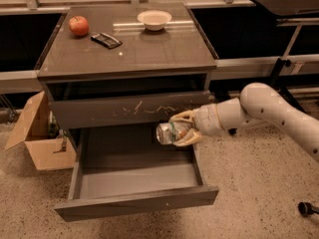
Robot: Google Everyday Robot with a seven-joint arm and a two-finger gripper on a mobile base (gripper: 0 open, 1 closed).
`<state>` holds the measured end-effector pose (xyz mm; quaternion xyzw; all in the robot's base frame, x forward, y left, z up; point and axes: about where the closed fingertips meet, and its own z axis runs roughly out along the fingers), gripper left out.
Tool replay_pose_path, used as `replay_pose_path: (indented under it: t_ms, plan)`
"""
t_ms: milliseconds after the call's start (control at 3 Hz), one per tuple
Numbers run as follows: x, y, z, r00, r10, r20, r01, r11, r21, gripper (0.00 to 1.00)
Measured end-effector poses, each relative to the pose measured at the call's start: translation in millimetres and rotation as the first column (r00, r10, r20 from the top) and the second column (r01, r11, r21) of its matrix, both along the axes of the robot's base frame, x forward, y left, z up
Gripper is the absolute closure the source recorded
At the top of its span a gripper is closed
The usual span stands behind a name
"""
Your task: Pick 7up can from middle drawer and place on counter
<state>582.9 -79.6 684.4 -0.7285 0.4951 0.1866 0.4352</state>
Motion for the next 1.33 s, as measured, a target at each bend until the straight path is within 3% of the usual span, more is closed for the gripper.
replay_pose_path:
  t_ms: [333,1000,1333]
  plan:
    - [-2,14,70,0.9909,0.059,0.121,-0.05,0.996,-0.07,1.0]
    - [4,18,74,0.9895,0.053,0.134,-0.046,0.998,-0.053,1.0]
    - [21,19,96,0.9862,0.046,0.159,-0.042,0.999,-0.028,1.0]
